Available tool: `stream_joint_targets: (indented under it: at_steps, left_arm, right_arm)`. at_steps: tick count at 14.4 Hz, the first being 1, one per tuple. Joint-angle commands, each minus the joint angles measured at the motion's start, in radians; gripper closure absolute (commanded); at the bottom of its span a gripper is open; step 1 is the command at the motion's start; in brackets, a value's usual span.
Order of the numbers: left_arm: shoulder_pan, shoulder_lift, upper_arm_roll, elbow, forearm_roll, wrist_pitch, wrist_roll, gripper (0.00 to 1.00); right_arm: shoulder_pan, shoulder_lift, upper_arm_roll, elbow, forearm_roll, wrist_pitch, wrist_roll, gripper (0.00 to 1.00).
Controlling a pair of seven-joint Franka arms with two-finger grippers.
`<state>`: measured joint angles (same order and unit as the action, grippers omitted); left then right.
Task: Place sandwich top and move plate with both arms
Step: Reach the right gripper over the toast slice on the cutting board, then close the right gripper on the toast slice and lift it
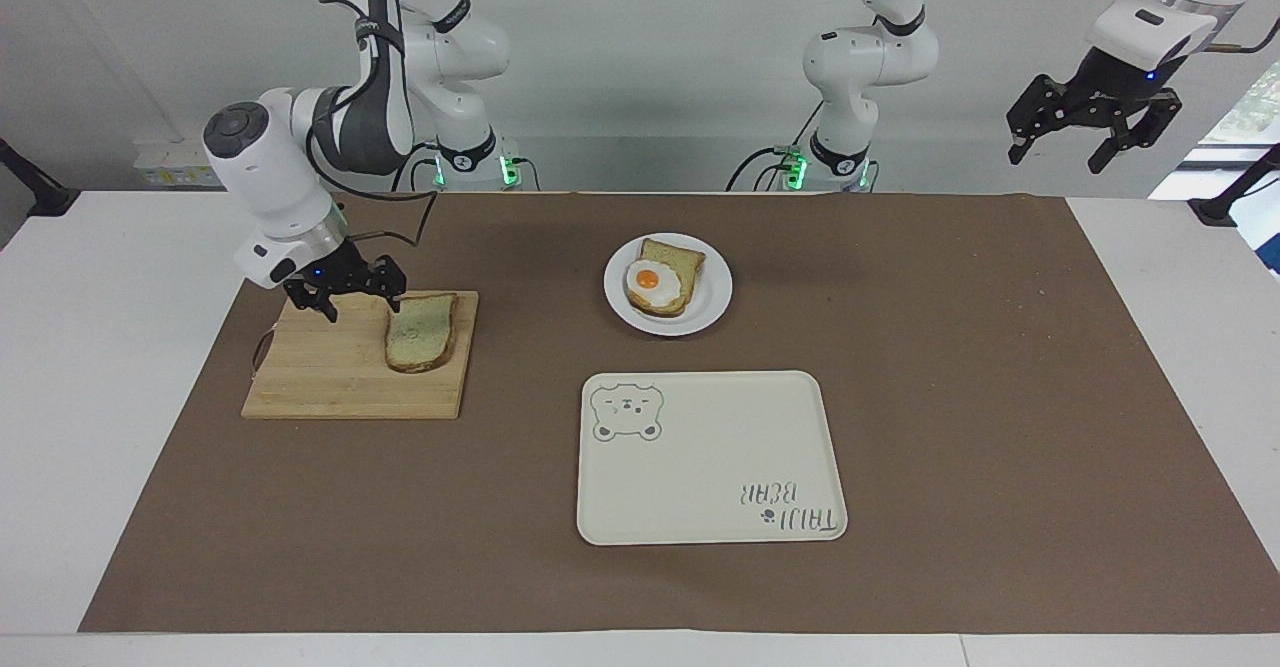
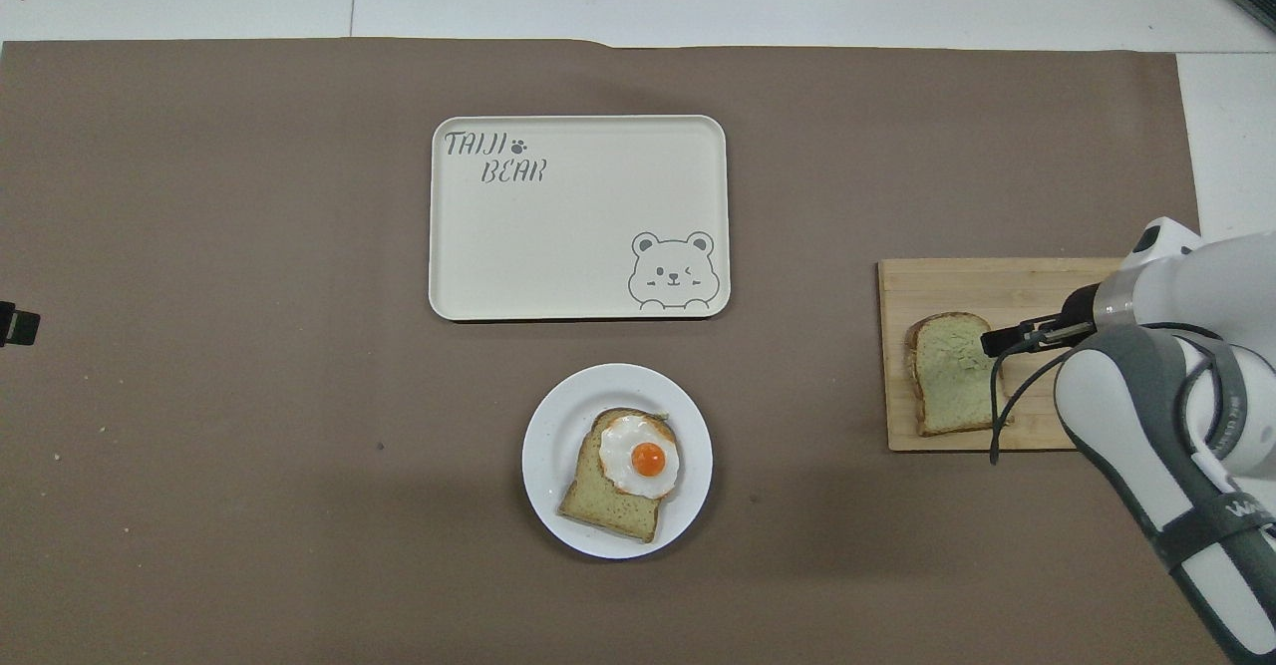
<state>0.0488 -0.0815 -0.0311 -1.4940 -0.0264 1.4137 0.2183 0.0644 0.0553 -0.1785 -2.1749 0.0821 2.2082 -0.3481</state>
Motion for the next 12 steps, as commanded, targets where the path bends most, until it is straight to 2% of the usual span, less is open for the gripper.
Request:
stream_joint_targets:
  at_steps: [1,4,7,12]
  left_arm:
    - [0.002,-0.004,-0.001,0.014,0.011,-0.022,-0.008,0.0]
    - [0.002,-0.004,-0.001,0.014,0.011,-0.022,-0.008,0.0]
    - [0.002,-0.004,-0.001,0.014,0.011,-0.022,-0.008,0.0]
    - [0.002,-0.004,-0.001,0.014,0.011,-0.022,-0.008,0.0]
  right_arm:
    - [-0.021,0.021,0.008,-0.011,0.03,0.024,-0.054,0.0]
    - [-0.032,0.024,0.008,-0.043,0.03,0.051,-0.063,0.0]
    - [-0.028,0.05,0.01,-0.052,0.109,0.077,-0.066,0.0]
    - [-0.032,0.07,0.008,-0.055,0.114,0.1,-0.089,0.0]
